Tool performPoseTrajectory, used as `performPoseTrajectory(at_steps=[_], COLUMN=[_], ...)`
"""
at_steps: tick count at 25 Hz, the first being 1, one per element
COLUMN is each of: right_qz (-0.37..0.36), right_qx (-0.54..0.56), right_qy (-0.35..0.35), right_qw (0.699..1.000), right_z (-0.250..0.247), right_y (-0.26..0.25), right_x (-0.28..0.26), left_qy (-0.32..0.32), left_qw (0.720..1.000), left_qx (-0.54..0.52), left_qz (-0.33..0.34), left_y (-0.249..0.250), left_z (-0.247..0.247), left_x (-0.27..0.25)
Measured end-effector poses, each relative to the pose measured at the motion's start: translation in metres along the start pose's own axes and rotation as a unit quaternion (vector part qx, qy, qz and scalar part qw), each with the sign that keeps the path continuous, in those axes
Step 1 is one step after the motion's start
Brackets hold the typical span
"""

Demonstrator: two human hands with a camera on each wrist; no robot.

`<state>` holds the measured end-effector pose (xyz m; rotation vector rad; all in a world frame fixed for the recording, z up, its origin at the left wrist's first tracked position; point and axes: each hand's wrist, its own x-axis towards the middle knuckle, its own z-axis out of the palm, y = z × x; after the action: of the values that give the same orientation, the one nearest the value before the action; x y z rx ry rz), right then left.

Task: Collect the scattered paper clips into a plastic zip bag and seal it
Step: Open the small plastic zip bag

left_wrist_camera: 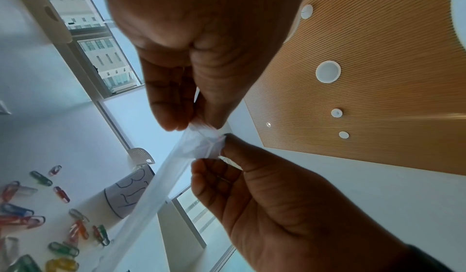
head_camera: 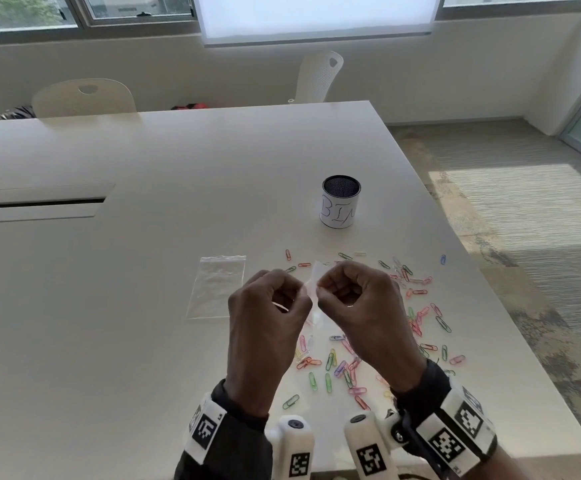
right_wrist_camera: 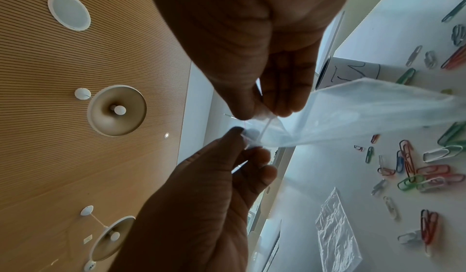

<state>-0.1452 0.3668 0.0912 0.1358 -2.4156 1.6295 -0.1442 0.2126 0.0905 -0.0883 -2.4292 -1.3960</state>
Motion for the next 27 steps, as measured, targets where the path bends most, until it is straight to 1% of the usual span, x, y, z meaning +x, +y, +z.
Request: performPoseTrajectory(at_steps=[2, 4, 8, 12, 18, 20, 23, 24, 27], right_qz=[0.009, 0.009, -0.021, -0.023, -0.002, 0.003, 0.025, 0.027, 0.025], right_qx=[-0.018, -0.045, -0.073, -0.091, -0.115, -0.115, -0.109, -0.115, -0.139], right_qy=[0.021, 0.026, -0.007, 0.025, 0.046, 0.031, -0.028, -0.036, -0.03], right_qw=[1.0, 0.999, 0.997, 0.995, 0.992, 0.993, 0.993, 0.992, 0.99], right_z=[-0.002, -0.004, -0.002, -0.001, -0.009, -0.008, -0.003, -0.002, -0.003], right_y=[0.002, 0.003, 0.0, -0.002, 0.005, 0.003, 0.001, 0.002, 0.003], right_x=[0.001, 0.001, 0.0, 0.003, 0.001, -0.001, -0.002, -0.002, 0.0], left_qy=[0.02, 0.031, 0.006, -0.005, 0.037, 0.041, 0.041, 0.041, 0.047], left_qw=[1.0, 0.999, 0.999, 0.999, 0.996, 0.996, 0.996, 0.995, 0.995], left_qx=[0.009, 0.016, 0.03, 0.042, 0.074, 0.073, 0.069, 0.07, 0.078], left_qz=[-0.01, -0.006, 0.031, 0.031, 0.026, 0.033, 0.047, 0.05, 0.051], left_y=[-0.001, -0.001, 0.003, 0.004, 0.001, 0.004, 0.008, 0.009, 0.007], left_z=[0.0, -0.001, 0.003, 0.006, 0.002, 0.003, 0.006, 0.007, 0.005], left_x=[0.001, 0.001, -0.003, -0.006, -0.004, -0.005, -0.008, -0.009, -0.009])
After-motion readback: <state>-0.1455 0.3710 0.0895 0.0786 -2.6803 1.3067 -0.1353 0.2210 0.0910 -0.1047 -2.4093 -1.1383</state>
